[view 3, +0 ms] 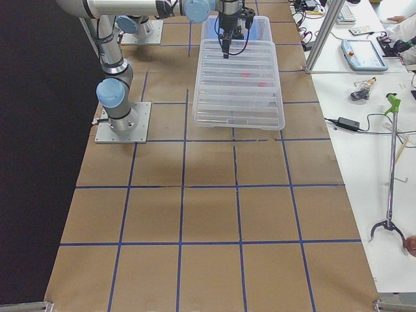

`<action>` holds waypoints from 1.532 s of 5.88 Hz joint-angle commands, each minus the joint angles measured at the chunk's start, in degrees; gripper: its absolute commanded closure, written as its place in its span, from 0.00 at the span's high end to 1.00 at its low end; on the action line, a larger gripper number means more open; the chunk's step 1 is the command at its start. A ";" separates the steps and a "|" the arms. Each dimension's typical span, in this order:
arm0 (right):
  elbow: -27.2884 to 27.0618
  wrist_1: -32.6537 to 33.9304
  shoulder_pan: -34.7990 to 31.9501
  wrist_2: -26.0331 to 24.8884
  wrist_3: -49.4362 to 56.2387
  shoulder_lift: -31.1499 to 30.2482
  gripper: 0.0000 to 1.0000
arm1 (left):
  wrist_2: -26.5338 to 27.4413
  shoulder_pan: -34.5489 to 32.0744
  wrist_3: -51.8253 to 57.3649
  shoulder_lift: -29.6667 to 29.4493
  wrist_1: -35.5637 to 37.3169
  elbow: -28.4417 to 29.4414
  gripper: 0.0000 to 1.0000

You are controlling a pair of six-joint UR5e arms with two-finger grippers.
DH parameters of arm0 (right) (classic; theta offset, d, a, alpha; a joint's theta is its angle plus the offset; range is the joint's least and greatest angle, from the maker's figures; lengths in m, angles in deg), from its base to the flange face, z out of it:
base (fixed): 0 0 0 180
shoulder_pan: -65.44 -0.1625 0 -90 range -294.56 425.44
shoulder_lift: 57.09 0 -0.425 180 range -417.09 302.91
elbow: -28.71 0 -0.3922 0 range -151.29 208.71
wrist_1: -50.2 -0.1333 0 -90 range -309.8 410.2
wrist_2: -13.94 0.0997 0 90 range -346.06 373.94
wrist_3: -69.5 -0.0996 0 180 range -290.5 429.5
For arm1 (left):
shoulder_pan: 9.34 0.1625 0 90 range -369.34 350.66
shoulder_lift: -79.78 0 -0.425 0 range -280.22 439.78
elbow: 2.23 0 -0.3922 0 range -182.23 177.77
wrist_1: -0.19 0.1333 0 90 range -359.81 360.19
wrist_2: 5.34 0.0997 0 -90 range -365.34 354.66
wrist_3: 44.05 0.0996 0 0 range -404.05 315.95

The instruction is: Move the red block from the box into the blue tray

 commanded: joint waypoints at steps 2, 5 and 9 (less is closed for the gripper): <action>-0.03 -0.15 0.03 0.02 -0.09 0.00 1.00 | -0.38 0.07 -0.03 0.23 0.49 0.07 0.07; -0.03 -0.15 -0.06 -0.06 -0.09 0.00 1.00 | -0.46 -0.11 -0.12 7.75 -4.13 1.47 0.02; -0.12 1.16 16.40 -2.44 17.33 0.09 1.00 | 0.16 8.19 3.02 19.92 -21.81 7.79 0.02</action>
